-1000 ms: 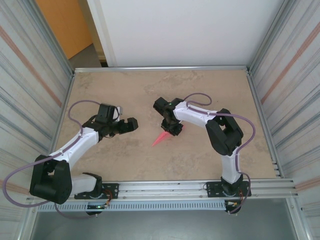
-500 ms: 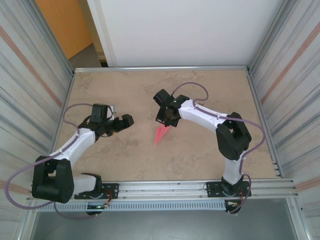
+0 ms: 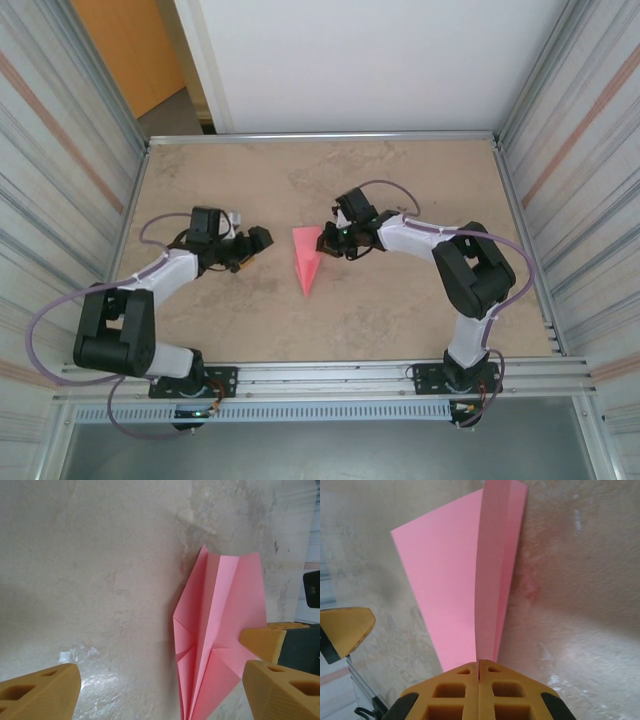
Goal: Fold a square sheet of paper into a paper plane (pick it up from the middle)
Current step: Turn over a paper plane at the center of the table.
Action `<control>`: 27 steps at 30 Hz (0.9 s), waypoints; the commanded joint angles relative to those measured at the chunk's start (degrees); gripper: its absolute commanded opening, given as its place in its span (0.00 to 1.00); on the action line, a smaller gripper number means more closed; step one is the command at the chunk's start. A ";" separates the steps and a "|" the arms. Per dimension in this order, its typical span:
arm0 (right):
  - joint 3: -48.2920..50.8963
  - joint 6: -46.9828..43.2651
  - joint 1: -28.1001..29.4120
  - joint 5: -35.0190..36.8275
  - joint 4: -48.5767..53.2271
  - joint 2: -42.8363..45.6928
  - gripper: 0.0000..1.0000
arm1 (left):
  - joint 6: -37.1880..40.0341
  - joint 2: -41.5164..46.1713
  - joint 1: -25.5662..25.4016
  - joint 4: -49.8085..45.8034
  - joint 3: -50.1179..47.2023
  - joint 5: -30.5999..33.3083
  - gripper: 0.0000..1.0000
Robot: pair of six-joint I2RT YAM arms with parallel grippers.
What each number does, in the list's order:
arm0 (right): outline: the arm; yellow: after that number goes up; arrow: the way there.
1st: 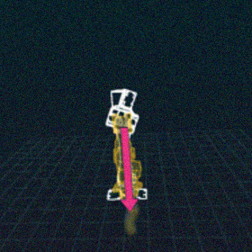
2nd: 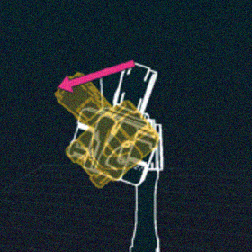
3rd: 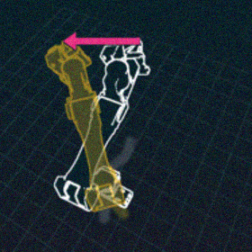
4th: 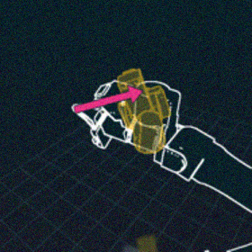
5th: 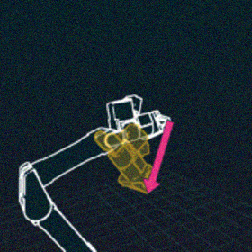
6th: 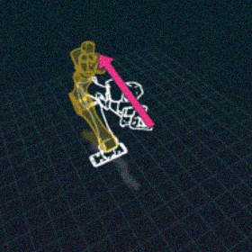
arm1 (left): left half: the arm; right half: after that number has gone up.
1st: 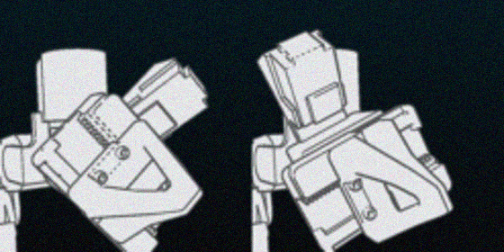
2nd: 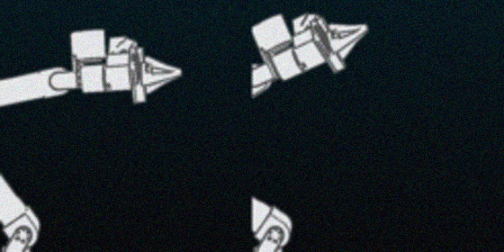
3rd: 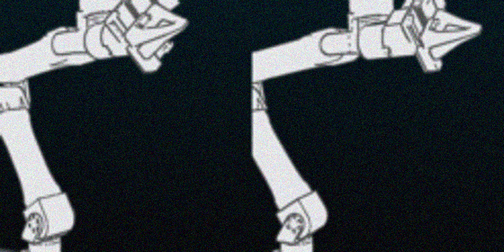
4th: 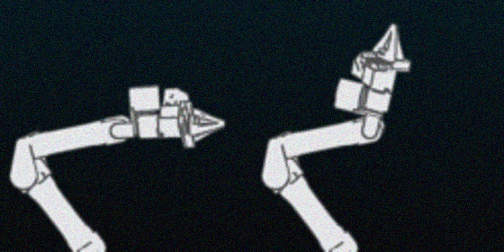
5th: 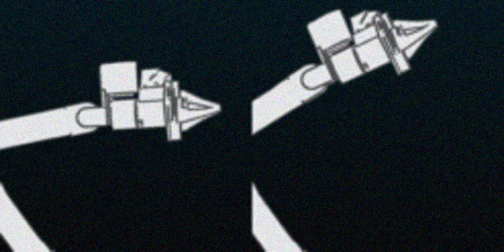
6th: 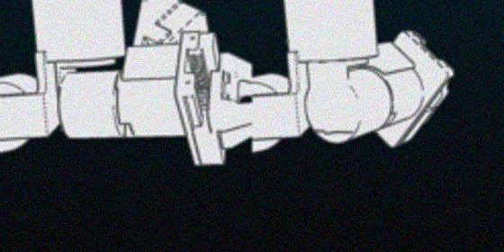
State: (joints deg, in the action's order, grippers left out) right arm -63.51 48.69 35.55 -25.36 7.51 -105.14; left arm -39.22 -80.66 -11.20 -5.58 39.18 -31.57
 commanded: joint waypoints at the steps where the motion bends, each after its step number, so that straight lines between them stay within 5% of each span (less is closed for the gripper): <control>1: 3.26 -2.45 -1.50 -3.98 -5.57 -0.40 0.04 | -1.56 -2.04 -2.34 1.63 2.11 -0.95 0.81; 19: 11.86 -2.62 -4.95 -3.01 -10.30 0.97 0.06 | -2.44 -17.04 -13.12 2.35 11.65 -1.98 0.49; 27: 12.65 -2.58 -5.14 -2.90 -10.46 1.45 0.06 | -2.26 -19.55 -14.87 4.50 13.85 -4.89 0.49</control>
State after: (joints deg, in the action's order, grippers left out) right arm -51.18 47.27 30.72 -28.36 -2.63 -105.27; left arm -42.04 -99.79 -25.41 -2.66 51.11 -33.80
